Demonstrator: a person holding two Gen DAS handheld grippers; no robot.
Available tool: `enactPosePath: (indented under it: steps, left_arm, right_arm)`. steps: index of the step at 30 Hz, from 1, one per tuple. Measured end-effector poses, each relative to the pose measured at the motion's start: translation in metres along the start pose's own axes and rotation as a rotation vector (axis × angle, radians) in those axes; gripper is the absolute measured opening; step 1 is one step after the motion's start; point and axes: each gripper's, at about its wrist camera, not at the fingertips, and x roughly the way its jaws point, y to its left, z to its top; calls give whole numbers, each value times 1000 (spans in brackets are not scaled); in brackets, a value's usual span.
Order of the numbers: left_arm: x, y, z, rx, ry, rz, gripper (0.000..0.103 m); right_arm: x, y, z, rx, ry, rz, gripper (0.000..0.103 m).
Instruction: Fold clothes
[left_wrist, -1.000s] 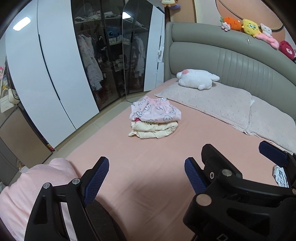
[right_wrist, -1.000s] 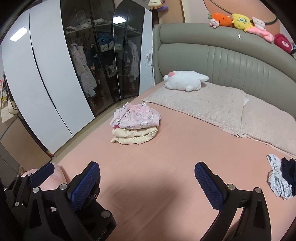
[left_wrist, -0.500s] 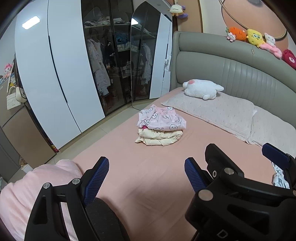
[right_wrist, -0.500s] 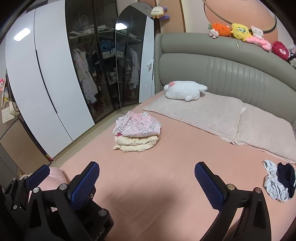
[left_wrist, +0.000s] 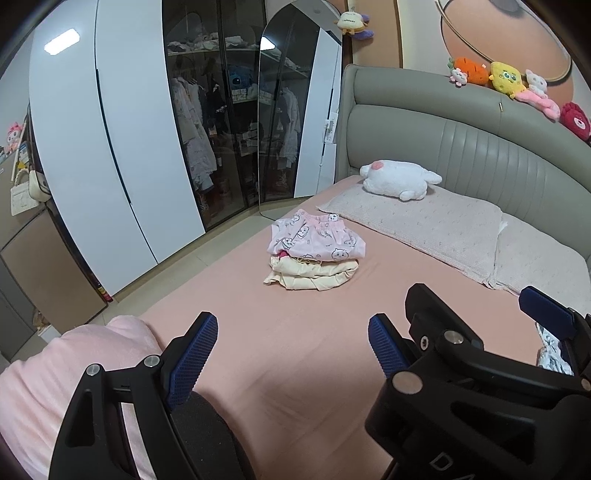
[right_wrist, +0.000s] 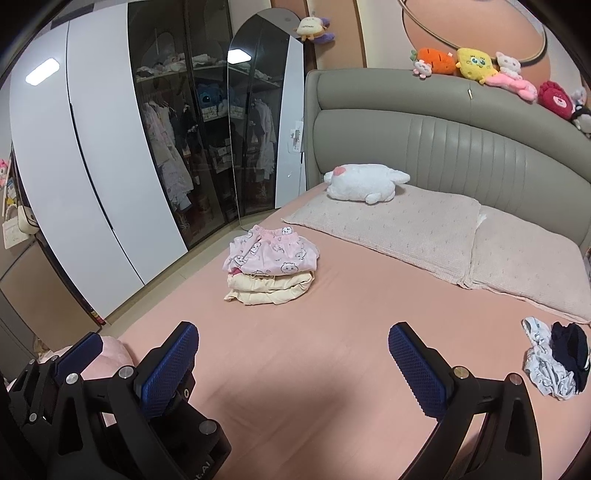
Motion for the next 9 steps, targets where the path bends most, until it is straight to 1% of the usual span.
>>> enactPosePath:
  steps: [4, 9]
  left_arm:
    - [0, 1, 0, -13, 6, -3, 84]
    - [-4, 3, -1, -17, -18, -5, 84]
  right_arm:
    - [-1, 0, 1, 3, -2, 1, 103]
    - [-3, 0, 1, 3, -12, 5, 103]
